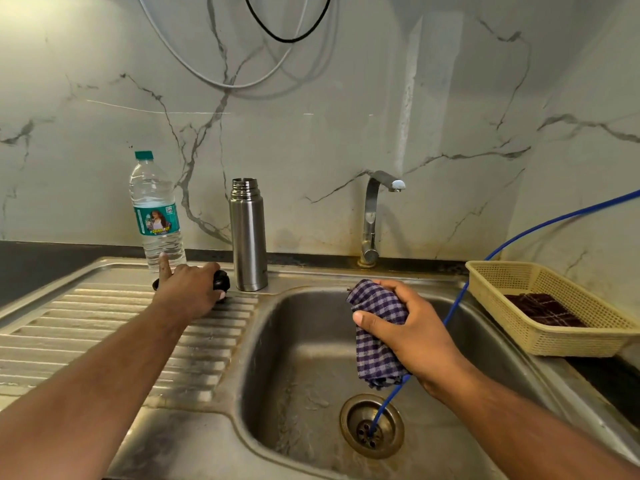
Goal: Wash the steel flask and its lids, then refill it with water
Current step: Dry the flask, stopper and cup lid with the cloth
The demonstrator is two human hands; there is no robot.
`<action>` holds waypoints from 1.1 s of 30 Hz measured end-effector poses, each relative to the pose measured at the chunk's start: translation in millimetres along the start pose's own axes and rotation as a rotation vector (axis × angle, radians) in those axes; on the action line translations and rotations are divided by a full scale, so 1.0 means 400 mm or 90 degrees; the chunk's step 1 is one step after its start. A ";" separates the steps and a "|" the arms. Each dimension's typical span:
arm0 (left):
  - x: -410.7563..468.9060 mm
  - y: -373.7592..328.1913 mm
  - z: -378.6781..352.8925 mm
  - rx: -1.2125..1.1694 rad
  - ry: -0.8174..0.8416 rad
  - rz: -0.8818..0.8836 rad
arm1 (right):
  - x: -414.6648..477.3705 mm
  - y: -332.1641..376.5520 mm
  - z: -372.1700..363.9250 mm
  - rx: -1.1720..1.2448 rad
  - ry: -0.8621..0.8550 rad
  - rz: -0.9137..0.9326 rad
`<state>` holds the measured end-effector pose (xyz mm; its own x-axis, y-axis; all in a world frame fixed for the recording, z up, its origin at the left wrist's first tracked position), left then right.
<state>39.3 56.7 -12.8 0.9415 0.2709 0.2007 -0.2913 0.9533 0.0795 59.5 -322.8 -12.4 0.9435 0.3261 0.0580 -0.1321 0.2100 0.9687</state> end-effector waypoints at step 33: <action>-0.247 -0.573 0.054 -1.142 0.248 -0.208 | 0.015 -0.003 0.111 0.244 -0.134 -0.030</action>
<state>9.4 -191.3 -29.9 0.9724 -0.1647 0.1652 0.1467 -0.1188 -0.9820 78.9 -362.2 -2.3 0.9924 0.1211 0.0210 -0.0026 -0.1500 0.9887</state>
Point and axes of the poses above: each hand's wrist, its own x-axis towards the middle knuckle, its own z-axis out of the back of the hand, y = z × x, the point moved 10 cm from there along x, towards the middle knuckle, and after that the axes turned 11 degrees about -z, right-handed, at the moved point
